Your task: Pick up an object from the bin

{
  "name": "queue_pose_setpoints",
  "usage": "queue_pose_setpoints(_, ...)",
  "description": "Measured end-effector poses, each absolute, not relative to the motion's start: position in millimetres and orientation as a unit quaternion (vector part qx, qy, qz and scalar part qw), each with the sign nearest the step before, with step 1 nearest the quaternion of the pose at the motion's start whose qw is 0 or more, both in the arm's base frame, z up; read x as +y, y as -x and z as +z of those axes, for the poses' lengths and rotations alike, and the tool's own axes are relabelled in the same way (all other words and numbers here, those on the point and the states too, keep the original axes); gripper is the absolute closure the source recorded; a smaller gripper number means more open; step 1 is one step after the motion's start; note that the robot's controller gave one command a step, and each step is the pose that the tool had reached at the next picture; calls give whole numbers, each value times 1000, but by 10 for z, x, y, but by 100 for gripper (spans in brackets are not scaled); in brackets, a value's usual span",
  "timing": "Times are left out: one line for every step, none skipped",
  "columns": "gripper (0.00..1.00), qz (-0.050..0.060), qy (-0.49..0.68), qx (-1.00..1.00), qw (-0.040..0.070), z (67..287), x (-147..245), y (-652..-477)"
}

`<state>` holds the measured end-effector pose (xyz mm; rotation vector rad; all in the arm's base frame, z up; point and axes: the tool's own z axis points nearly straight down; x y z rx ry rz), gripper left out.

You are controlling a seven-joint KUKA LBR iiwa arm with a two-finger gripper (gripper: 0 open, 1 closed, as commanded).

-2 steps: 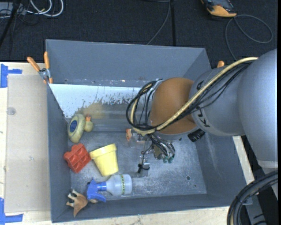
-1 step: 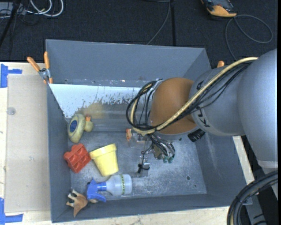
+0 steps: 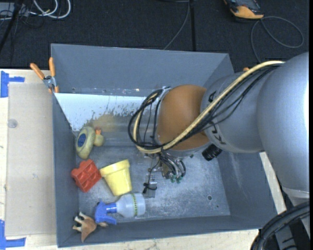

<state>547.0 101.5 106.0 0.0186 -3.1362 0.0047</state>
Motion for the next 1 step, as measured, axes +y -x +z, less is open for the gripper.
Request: queue_pose_setpoints(0, -1, -52, -999, -1, 944, 1411, -5698)
